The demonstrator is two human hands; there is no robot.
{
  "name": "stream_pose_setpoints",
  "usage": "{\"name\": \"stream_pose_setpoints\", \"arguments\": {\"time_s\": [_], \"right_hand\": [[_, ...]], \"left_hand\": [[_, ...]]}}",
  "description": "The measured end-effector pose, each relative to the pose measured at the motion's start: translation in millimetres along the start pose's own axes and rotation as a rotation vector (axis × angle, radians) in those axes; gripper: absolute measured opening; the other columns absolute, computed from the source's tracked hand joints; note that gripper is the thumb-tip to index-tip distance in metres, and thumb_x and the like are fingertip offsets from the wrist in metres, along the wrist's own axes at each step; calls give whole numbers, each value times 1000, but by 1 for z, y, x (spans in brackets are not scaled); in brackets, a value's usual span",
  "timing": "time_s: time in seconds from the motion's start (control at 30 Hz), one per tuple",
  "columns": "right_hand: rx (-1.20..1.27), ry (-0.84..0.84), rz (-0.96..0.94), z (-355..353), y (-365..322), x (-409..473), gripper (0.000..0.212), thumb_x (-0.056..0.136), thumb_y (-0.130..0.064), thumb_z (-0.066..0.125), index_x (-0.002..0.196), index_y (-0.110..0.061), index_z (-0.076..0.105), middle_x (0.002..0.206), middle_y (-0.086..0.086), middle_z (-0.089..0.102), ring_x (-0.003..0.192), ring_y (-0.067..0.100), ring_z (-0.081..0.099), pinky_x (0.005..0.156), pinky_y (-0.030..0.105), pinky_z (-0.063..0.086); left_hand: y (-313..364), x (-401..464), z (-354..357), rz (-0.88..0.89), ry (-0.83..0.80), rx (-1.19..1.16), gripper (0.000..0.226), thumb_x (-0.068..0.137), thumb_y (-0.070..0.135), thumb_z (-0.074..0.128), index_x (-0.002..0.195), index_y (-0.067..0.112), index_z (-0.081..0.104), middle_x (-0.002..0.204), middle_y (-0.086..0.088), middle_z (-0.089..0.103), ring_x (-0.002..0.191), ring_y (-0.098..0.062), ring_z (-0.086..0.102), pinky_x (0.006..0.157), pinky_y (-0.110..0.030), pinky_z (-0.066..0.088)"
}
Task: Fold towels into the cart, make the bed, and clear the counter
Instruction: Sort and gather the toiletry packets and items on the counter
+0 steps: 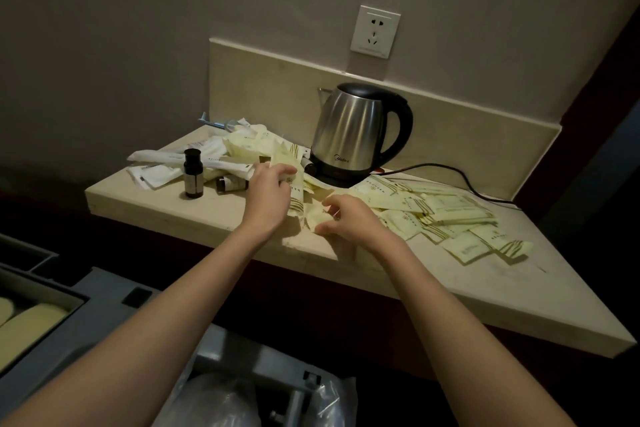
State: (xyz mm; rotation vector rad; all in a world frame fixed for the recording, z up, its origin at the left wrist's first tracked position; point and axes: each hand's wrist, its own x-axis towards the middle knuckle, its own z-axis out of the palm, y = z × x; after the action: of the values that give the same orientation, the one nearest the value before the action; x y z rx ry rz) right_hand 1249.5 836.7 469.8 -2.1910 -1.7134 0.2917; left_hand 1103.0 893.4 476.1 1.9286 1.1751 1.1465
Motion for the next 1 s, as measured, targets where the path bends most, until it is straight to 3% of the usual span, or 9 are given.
{"name": "stream_pose_setpoints", "arguments": {"time_s": [0.17, 0.27, 0.37, 0.47, 0.53, 0.7, 0.8, 0.9, 1.0], "right_hand": [[16, -140, 54, -7, 1, 6, 44, 89, -45, 59, 119, -14, 65, 124, 8, 59, 123, 27, 44, 102, 44, 39], [-93, -187, 56, -9, 1, 8, 46, 91, -31, 60, 134, -17, 51, 136, 9, 49, 128, 27, 37, 106, 42, 35], [-70, -169, 99, -9, -2, 10, 52, 85, -39, 66, 131, -21, 50, 131, 7, 51, 130, 24, 31, 107, 45, 31], [1, -144, 99, -8, -4, 9, 48, 82, -39, 70, 122, -16, 57, 118, 4, 55, 120, 22, 41, 101, 45, 39], [125, -73, 65, -12, -6, 7, 31, 85, -30, 67, 108, -9, 63, 102, 4, 59, 100, 20, 54, 84, 35, 49], [724, 245, 94, -34, -11, -6, 14, 92, -14, 58, 101, -9, 68, 89, -1, 66, 81, 13, 61, 63, 19, 50], [866, 243, 144, -30, -21, -8, 15, 92, -12, 59, 102, -6, 67, 87, 1, 66, 74, 13, 61, 50, 14, 48], [880, 283, 173, -10, -32, -3, 15, 90, -14, 62, 100, -3, 67, 87, 6, 67, 77, 18, 63, 61, 25, 52], [852, 261, 104, -1, -35, -2, 11, 88, -20, 65, 85, -9, 65, 80, 2, 63, 73, 12, 58, 63, 24, 49]], "left_hand": [[-3, -6, -8, -6, -15, 16, 36, 95, 1, 41, 121, 13, 62, 130, -9, 47, 121, -21, 47, 104, -28, 33], [-6, -5, -17, -27, -12, 17, 36, 95, 1, 41, 121, 14, 62, 130, -9, 47, 122, -22, 47, 104, -29, 34], [-6, -4, -21, -34, -10, 0, 36, 95, 0, 41, 122, 13, 62, 129, -9, 48, 121, -22, 48, 105, -28, 34], [-7, -5, -21, -23, -17, -10, 36, 95, 1, 41, 122, 13, 62, 128, -8, 48, 120, -21, 49, 105, -29, 35], [-9, -5, -21, -21, -37, -14, 36, 95, 1, 42, 122, 13, 61, 129, -8, 48, 120, -21, 49, 103, -27, 35], [-10, -6, -15, -9, -28, -58, 37, 96, 4, 44, 130, 12, 52, 134, -6, 47, 126, -16, 44, 102, -20, 29], [-2, -9, -7, -65, -107, -296, 35, 100, 30, 40, 126, 13, 56, 131, -6, 53, 121, -16, 48, 106, -29, 34], [4, -13, -1, -146, -152, -437, 61, 87, 59, 47, 131, 16, 53, 132, -3, 54, 118, -18, 53, 103, -43, 42], [-1, -13, -5, -111, -98, -378, 55, 86, 28, 64, 136, 17, 44, 135, 1, 50, 120, -11, 49, 103, -34, 42]]}}
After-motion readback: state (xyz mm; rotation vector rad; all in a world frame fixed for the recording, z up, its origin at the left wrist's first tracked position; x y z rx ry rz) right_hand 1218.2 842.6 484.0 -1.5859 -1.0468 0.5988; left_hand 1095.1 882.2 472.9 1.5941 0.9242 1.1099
